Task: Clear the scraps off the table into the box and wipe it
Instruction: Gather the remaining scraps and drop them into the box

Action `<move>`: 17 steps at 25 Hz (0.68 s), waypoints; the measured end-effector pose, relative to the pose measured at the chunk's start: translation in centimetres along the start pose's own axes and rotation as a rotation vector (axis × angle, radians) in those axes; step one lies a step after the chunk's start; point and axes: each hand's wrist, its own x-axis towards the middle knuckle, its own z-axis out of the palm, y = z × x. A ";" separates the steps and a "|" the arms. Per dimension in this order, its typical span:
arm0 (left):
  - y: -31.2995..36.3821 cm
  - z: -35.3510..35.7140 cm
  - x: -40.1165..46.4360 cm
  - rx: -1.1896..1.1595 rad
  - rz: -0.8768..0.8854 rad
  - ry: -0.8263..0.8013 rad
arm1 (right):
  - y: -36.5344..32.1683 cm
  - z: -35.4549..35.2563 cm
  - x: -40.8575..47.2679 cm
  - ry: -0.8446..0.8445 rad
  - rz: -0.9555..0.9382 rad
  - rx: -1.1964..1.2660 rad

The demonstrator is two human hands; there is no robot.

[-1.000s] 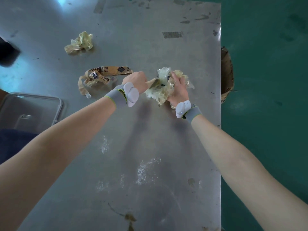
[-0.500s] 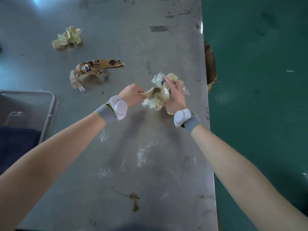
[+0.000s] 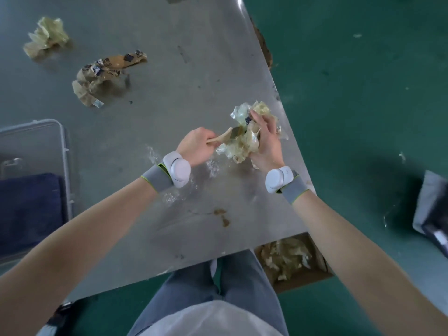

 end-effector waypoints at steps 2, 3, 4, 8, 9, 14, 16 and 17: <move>1.1 1.4 -1.5 0.016 0.053 -0.051 | 0.5 -0.8 -3.4 0.074 0.060 0.000; 1.8 2.2 -2.1 0.027 0.074 -0.075 | 0.8 -1.3 -4.9 0.109 0.084 0.003; 2.4 3.0 -2.6 0.036 0.097 -0.091 | 1.1 -1.7 -6.4 0.143 0.106 0.006; 5.7 6.2 -4.2 0.062 0.196 -0.179 | 2.9 -4.3 -11.6 0.273 0.224 -0.012; 6.6 6.9 -4.4 0.064 0.222 -0.196 | 3.3 -4.8 -12.6 0.303 0.244 -0.008; 11.0 11.3 -6.4 0.082 0.357 -0.287 | 6.7 -7.1 -18.6 0.496 0.310 -0.034; 12.7 13.8 -7.5 0.099 0.391 -0.341 | 8.5 -7.9 -21.6 0.561 0.352 -0.046; 13.3 14.9 -8.0 0.108 0.405 -0.361 | 9.1 -8.1 -22.9 0.584 0.371 -0.045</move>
